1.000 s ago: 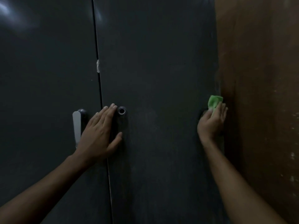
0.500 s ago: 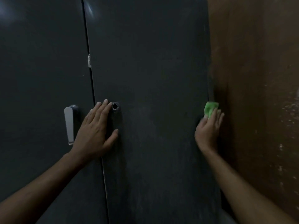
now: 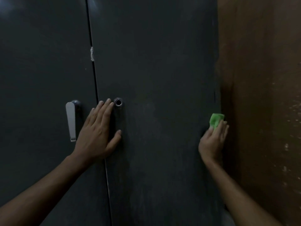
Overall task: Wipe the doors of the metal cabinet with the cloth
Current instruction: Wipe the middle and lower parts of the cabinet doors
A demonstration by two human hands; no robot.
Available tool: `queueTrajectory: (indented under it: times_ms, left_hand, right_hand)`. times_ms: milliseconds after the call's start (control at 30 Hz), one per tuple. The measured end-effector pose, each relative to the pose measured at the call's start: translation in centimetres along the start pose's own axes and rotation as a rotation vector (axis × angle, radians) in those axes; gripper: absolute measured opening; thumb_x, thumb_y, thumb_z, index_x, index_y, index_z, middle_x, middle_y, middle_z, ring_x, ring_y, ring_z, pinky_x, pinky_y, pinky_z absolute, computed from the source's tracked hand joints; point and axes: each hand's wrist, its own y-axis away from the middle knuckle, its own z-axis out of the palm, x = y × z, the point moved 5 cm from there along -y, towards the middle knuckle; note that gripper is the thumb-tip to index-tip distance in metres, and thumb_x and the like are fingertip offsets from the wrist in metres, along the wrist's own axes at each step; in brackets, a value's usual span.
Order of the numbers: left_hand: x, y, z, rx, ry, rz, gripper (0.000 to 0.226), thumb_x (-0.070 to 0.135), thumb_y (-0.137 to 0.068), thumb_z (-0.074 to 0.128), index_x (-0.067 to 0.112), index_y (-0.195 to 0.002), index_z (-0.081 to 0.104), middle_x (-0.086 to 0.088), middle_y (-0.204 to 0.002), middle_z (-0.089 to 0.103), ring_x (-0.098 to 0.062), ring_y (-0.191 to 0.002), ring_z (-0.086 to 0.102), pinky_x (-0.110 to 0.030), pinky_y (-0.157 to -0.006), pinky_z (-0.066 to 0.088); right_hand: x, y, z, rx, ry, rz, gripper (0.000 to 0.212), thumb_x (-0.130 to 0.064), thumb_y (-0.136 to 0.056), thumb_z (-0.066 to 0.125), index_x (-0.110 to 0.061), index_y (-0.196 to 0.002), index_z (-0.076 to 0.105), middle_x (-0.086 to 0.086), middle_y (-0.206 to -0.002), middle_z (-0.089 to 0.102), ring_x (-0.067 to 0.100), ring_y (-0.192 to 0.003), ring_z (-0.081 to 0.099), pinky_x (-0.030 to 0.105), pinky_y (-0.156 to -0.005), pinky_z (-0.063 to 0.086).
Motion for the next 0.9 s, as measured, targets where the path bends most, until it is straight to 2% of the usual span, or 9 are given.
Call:
queueTrajectory:
  times_ms: [100,167,300,400,467,567,633,800,900]
  left_hand:
    - [0.1,0.3,0.0,0.003,0.004,-0.014,0.087,0.053,-0.090,0.040,0.007,-0.160,0.015,-0.008,-0.168,0.013,-0.020,-0.157,0.005,-0.039,-0.127,0.008]
    - [-0.1,0.3,-0.2,0.016,0.023,-0.026,0.087,0.053,-0.090,0.041,0.007,-0.160,0.015,-0.008,-0.168,0.014,-0.020,-0.157,0.005,-0.041,-0.127,0.010]
    - [0.3,0.2,-0.4,0.023,0.028,-0.007,0.085,0.050,-0.091,0.042,0.009,-0.160,0.015,-0.008,-0.167,0.018,-0.019,-0.156,0.008,-0.038,-0.127,0.010]
    - [0.5,0.0,-0.2,0.025,0.054,-0.017,0.085,0.048,-0.091,0.044,0.010,-0.160,0.014,-0.008,-0.167,0.019,-0.019,-0.156,0.008,-0.036,-0.127,0.008]
    - [0.6,0.0,0.0,0.030,0.070,-0.015,0.085,0.048,-0.090,0.044,0.011,-0.160,0.013,-0.008,-0.167,0.020,-0.018,-0.156,0.008,-0.035,-0.127,0.009]
    - [0.4,0.3,0.2,0.025,0.079,-0.015,0.085,0.049,-0.090,0.044,0.012,-0.160,0.012,-0.008,-0.167,0.021,-0.016,-0.156,0.007,-0.033,-0.127,0.007]
    - [0.1,0.6,0.3,0.025,0.086,-0.032,0.085,0.048,-0.090,0.044,0.012,-0.160,0.012,-0.008,-0.167,0.020,-0.016,-0.156,0.007,-0.032,-0.127,0.006]
    - [0.3,1.2,-0.2,0.012,0.107,-0.038,0.085,0.044,-0.089,0.045,0.008,-0.160,0.014,-0.011,-0.166,0.022,-0.021,-0.156,0.012,-0.039,-0.127,0.013]
    - [0.1,1.5,-0.7,-0.019,0.150,-0.031,0.086,0.034,-0.087,0.052,0.006,-0.159,0.014,-0.012,-0.165,0.024,-0.019,-0.155,0.012,-0.029,-0.126,0.009]
  right_hand:
    - [-2.7,-2.0,0.8,0.035,-0.018,0.105,0.050,-0.010,-0.103,0.040,0.006,-0.149,0.030,0.028,-0.155,0.030,0.038,-0.149,0.019,0.039,-0.122,0.012]
    - [-7.8,-4.4,2.3,0.042,-0.046,0.006,0.049,-0.008,-0.101,0.042,0.007,-0.147,0.035,0.031,-0.153,0.032,0.042,-0.147,0.023,0.042,-0.123,0.014]
    - [-14.2,1.6,5.4,-0.089,0.015,-0.585,0.050,-0.009,-0.099,0.046,0.009,-0.145,0.037,0.034,-0.152,0.030,0.046,-0.146,0.023,0.052,-0.123,0.016]
    - [-8.5,8.0,4.0,-0.277,0.179,-0.965,0.050,-0.008,-0.096,0.048,0.011,-0.142,0.041,0.035,-0.150,0.032,0.049,-0.143,0.027,0.059,-0.113,0.033]
    - [-4.6,6.6,1.8,-0.266,0.209,-0.851,0.050,-0.008,-0.096,0.045,0.013,-0.140,0.041,0.036,-0.149,0.033,0.052,-0.140,0.030,0.062,-0.108,0.038]
    - [-5.5,-0.1,1.3,-0.059,0.036,-0.209,0.051,-0.011,-0.100,0.040,0.014,-0.144,0.034,0.036,-0.151,0.029,0.049,-0.146,0.020,0.058,-0.118,0.025]
    - [-10.8,-1.7,3.3,-0.012,-0.013,-0.158,0.051,-0.012,-0.101,0.040,0.010,-0.146,0.033,0.034,-0.154,0.026,0.046,-0.148,0.016,0.053,-0.122,0.017]
    - [-14.2,9.9,6.1,-0.228,0.088,-0.964,0.048,-0.008,-0.097,0.047,0.009,-0.141,0.044,0.035,-0.150,0.033,0.049,-0.143,0.027,0.058,-0.116,0.029]
    - [-10.2,10.0,3.7,-0.268,0.160,-1.052,0.049,-0.003,-0.091,0.056,0.008,-0.137,0.048,0.035,-0.145,0.040,0.051,-0.138,0.034,0.061,-0.108,0.040]
